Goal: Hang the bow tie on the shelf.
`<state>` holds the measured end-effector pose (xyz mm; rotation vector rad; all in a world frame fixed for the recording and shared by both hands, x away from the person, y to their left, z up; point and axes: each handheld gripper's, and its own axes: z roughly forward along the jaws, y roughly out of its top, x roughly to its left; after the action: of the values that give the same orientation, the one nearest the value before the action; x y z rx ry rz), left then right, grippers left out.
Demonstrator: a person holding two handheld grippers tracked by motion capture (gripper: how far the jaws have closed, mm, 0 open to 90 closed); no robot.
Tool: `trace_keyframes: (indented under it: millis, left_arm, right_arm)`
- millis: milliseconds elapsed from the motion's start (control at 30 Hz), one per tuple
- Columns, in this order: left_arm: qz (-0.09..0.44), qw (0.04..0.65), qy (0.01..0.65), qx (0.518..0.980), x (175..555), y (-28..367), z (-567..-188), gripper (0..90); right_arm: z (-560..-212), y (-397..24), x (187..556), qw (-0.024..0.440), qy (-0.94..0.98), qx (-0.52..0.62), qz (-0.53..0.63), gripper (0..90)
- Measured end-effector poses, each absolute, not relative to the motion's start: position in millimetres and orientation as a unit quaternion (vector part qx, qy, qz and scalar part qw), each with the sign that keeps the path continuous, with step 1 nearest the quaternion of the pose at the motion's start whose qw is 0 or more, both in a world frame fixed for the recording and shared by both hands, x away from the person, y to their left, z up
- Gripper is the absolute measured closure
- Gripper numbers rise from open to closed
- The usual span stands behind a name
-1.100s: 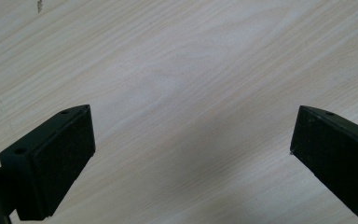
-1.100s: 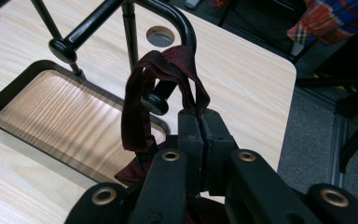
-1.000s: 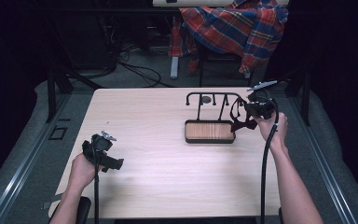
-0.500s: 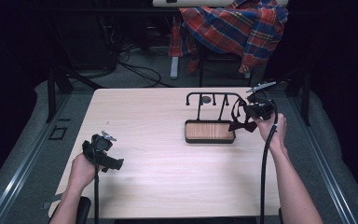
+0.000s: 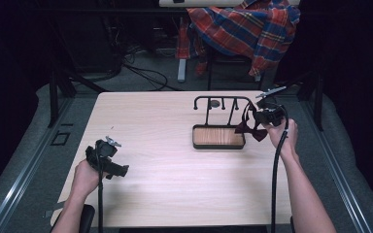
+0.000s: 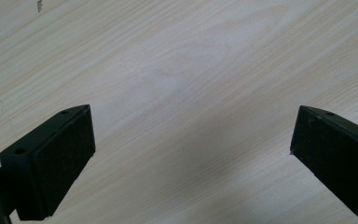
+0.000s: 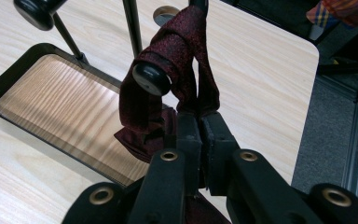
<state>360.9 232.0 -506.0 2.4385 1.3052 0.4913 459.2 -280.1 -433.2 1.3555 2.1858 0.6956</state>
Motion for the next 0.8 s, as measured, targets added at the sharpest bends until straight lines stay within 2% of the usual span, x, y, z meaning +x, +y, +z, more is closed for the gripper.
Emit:
trace_keyframes:
  millis: [567, 800]
  left_arm:
    - [0.173, 0.166, 0.458, 0.856, 360.9, 231.8, -506.2, 0.0]
    - [0.173, 0.166, 0.457, 0.856, 360.8, 231.9, -506.1, 0.0]
  right_arm:
    - [-432.8, -281.4, 458.7, 0.230, 0.796, 0.491, 0.267, 74.8]
    - [-429.2, -280.2, 455.7, 0.231, 0.801, 0.485, 0.266, 66.4]
